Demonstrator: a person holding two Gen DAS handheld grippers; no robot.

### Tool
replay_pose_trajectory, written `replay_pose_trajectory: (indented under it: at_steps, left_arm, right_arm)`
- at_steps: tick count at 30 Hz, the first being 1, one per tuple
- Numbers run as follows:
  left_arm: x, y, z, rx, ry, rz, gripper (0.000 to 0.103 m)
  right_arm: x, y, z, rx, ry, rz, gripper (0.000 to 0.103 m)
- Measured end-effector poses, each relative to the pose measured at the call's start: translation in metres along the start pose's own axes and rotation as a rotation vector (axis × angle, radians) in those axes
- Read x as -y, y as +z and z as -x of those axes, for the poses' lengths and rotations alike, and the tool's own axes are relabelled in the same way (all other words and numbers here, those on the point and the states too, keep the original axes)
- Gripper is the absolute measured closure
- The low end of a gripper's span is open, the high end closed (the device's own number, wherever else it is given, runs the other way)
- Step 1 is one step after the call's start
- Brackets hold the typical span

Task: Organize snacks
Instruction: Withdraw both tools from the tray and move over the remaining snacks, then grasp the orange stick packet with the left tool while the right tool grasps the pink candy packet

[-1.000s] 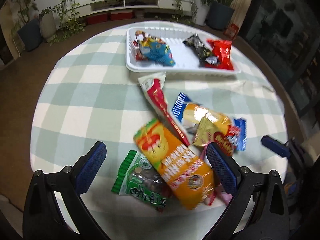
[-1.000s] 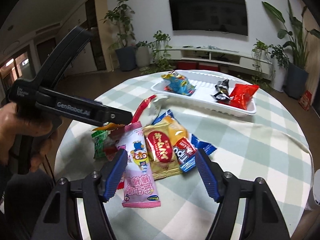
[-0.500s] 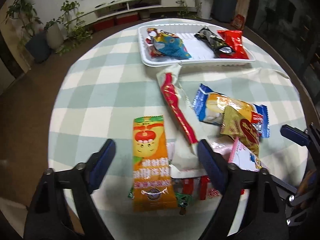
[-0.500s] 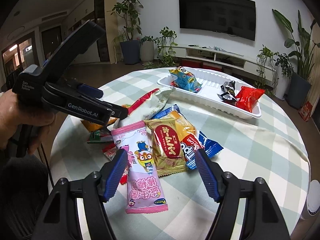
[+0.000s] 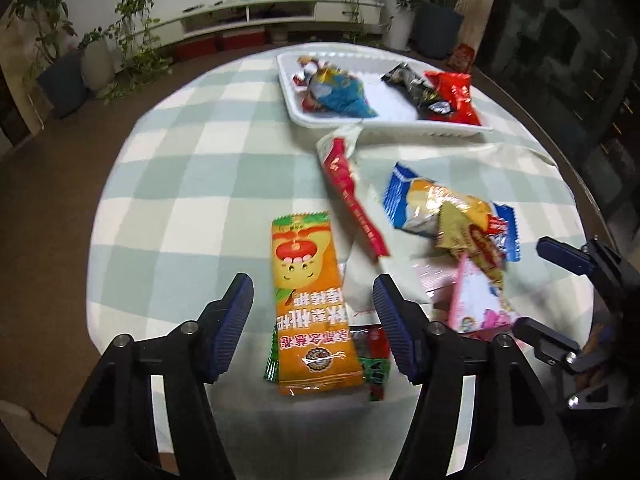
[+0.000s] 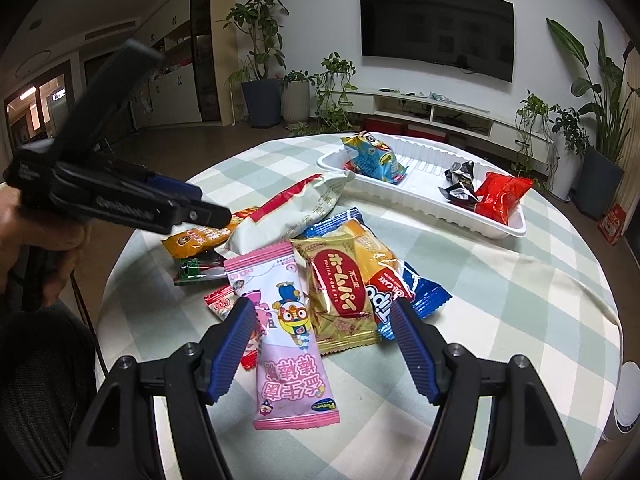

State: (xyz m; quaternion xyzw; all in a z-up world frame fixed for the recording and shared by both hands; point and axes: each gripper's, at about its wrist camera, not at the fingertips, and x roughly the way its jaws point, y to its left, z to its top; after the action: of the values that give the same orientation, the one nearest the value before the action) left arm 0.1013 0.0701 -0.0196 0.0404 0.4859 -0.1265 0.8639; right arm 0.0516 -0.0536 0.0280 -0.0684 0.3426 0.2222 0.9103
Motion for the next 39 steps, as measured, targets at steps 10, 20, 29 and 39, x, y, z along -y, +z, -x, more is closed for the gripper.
replay_pose_trajectory:
  at_steps: [10,20,29,39]
  left_arm:
    - [-0.006,0.004,-0.025,-0.041,0.008,-0.005,0.065]
    - [-0.007,-0.001,-0.037,-0.059,0.051,-0.037,0.065]
    - [-0.009,-0.003,-0.032,-0.014,0.034,-0.03,0.067]
    - [-0.02,-0.011,-0.02,0.028,-0.015,0.021,0.067]
  right_arm:
    - [-0.001,-0.002,-0.006,-0.025,-0.005,0.007,0.032]
    - [-0.002,-0.004,-0.009,-0.034,-0.005,0.011,0.033]
    - [-0.001,-0.004,-0.01,-0.041,-0.009,0.009,0.034]
    - [-0.003,-0.002,-0.009,-0.017,0.047,0.02,0.034]
